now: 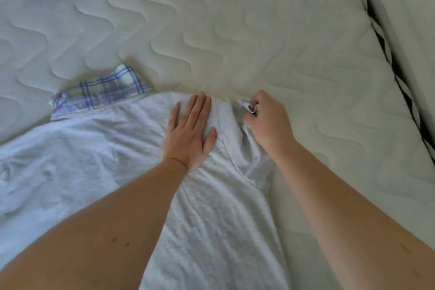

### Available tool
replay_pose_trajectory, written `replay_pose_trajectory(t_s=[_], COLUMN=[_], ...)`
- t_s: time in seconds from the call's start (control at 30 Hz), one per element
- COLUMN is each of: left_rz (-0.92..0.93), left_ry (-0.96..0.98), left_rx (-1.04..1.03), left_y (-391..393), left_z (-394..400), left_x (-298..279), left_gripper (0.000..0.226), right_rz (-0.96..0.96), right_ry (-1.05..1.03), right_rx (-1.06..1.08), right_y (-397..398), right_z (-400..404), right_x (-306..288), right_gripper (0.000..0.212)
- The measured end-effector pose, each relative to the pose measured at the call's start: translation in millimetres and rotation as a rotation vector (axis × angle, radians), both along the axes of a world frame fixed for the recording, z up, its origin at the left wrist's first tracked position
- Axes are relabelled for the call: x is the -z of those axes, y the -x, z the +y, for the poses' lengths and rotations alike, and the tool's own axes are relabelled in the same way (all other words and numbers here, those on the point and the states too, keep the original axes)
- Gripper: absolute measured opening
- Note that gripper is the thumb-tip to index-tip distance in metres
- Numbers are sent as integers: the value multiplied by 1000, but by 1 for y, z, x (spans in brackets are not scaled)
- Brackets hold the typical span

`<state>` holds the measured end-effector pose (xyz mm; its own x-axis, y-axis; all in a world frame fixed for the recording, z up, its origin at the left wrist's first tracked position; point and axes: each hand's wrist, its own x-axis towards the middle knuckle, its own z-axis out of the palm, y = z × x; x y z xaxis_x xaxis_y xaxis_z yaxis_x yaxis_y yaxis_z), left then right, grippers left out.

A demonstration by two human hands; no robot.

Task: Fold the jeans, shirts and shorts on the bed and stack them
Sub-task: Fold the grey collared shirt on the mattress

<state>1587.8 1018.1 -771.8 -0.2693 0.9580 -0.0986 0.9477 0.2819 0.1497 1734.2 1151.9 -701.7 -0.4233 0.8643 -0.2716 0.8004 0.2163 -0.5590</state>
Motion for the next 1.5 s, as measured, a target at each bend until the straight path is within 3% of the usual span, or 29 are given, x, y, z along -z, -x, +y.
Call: replay_pose_trajectory(t_s=[0.23, 0.43, 0.53, 0.67, 0.8, 0.93, 1.0, 1.07, 1.13, 1.23, 1.33, 1.43, 1.5], left_rz=[-18, -1, 4, 0, 1, 11, 5, 5, 2, 1, 0, -3, -8], left_ry=[-16, 9, 18, 6, 7, 11, 20, 23, 28, 27, 25, 20, 16], left_rx=[2, 17, 21, 26, 26, 25, 25, 22, 21, 20, 23, 25, 28], left_y=[3, 4, 5, 5, 5, 4, 5, 5, 5, 4, 4, 4, 4], left_z=[-2, -2, -2, -1, -1, -1, 0, -1, -1, 0, 0, 0, -1], left_x=[3, 7, 8, 8, 9, 8, 7, 7, 7, 6, 7, 8, 8], left_gripper=[66, 65, 65, 64, 64, 63, 63, 64, 64, 64, 65, 65, 65], right_rz=[48, 91, 223, 383, 149, 167, 220, 184, -14, -392, -507, -526, -449], right_ry=[-8, 62, 239, 535, 488, 216, 146, 48, -18, 154, 293, 260, -14], right_rx=[491, 529, 561, 342, 60, 273, 363, 349, 285, 220, 262, 279, 234], right_y=[-92, -118, -119, -132, -136, -124, -122, -126, -132, -134, -136, -134, -130], right_z=[10, -7, -18, -39, -64, -57, -50, -47, -46, -47, -49, -58, -59], right_x=[-4, -1, -9, -19, -17, -15, -21, -22, -20, -14, -13, -20, -24], right_gripper=[36, 22, 33, 45, 50, 13, 6, 25, 39, 53, 72, 66, 49])
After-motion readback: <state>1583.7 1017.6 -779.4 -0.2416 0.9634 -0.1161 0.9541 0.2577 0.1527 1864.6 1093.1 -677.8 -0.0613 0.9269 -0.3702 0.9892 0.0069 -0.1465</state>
